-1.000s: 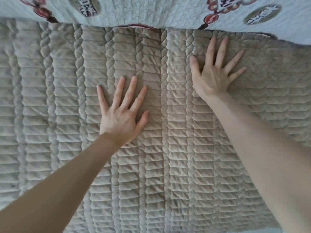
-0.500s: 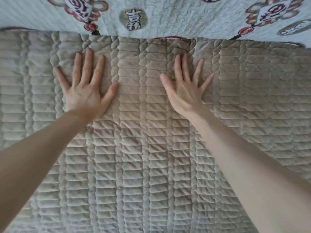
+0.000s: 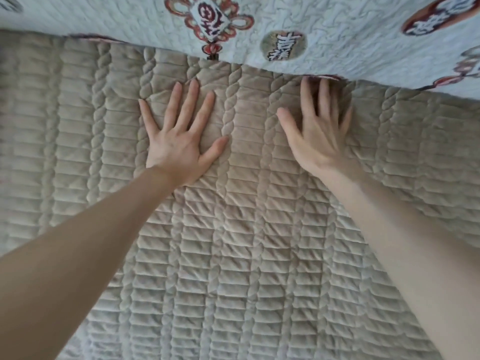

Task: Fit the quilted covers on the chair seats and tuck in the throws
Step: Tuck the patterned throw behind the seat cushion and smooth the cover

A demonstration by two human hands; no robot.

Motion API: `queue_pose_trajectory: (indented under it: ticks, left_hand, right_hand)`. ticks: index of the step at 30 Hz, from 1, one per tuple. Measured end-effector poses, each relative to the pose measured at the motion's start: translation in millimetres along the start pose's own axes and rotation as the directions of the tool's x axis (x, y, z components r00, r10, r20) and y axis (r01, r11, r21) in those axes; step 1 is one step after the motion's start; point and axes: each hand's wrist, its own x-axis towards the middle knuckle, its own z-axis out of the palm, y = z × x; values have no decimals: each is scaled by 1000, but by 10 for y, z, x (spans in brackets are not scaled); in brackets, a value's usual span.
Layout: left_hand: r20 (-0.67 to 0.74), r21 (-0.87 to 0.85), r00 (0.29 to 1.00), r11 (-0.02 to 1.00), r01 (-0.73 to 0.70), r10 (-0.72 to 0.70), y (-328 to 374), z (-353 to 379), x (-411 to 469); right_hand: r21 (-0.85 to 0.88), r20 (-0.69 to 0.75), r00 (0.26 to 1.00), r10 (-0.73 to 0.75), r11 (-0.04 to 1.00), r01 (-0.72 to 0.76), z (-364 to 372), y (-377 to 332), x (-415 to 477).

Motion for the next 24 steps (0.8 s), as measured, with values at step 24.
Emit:
queue_pose_trajectory:
  ticks: [24]
  left_hand:
    - [-39,76,999,997,1,2,-1379,-371,374]
  right_hand:
    - [-44,-49,998,-36,998,34,396,-1622,150]
